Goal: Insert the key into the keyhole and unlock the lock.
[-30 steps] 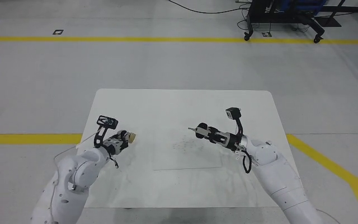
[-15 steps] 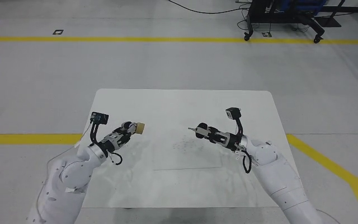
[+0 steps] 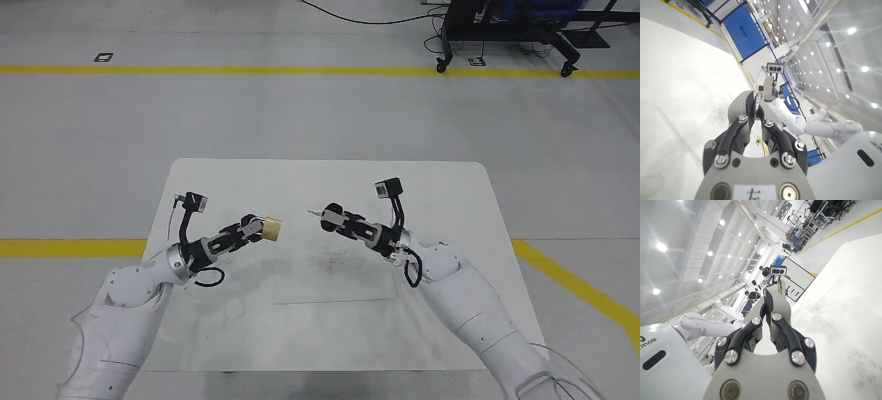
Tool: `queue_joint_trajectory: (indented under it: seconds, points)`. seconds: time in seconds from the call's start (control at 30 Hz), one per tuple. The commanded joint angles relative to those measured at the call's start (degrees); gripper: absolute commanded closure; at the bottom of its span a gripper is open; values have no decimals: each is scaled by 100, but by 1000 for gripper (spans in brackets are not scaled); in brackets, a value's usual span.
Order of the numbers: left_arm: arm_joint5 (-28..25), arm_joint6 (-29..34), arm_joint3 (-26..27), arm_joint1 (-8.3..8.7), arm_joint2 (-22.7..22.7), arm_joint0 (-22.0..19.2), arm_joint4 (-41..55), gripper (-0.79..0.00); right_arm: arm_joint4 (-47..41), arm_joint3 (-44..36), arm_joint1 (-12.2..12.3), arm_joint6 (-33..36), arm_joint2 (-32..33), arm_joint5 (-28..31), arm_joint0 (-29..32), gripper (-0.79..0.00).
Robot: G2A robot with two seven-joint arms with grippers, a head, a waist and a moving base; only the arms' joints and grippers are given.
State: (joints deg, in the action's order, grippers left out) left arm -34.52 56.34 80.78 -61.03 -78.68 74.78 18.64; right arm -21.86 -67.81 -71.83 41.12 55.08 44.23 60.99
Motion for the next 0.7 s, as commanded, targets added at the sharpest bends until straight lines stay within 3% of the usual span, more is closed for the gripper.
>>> queue_joint_trajectory:
  seconds: [0.0,0.2,0.37,0.67]
  points:
    - [-121,306,-161,-4,85,-49,283,0,13,100,-56,-38,-126,-44,-151,0]
    - [-288,1054,-742,-34,349,-357,1233,0,-81,533,-278,-194,-547,-18,-565,0]
    - [-225,1117,-687,24,387,-418,1342,0,-421,912,-464,-179,-814,263,-809,0]
    - [-153,1189,-838,99,494,-559,1457,0,-539,1332,-742,109,-1272,221,-1135,0]
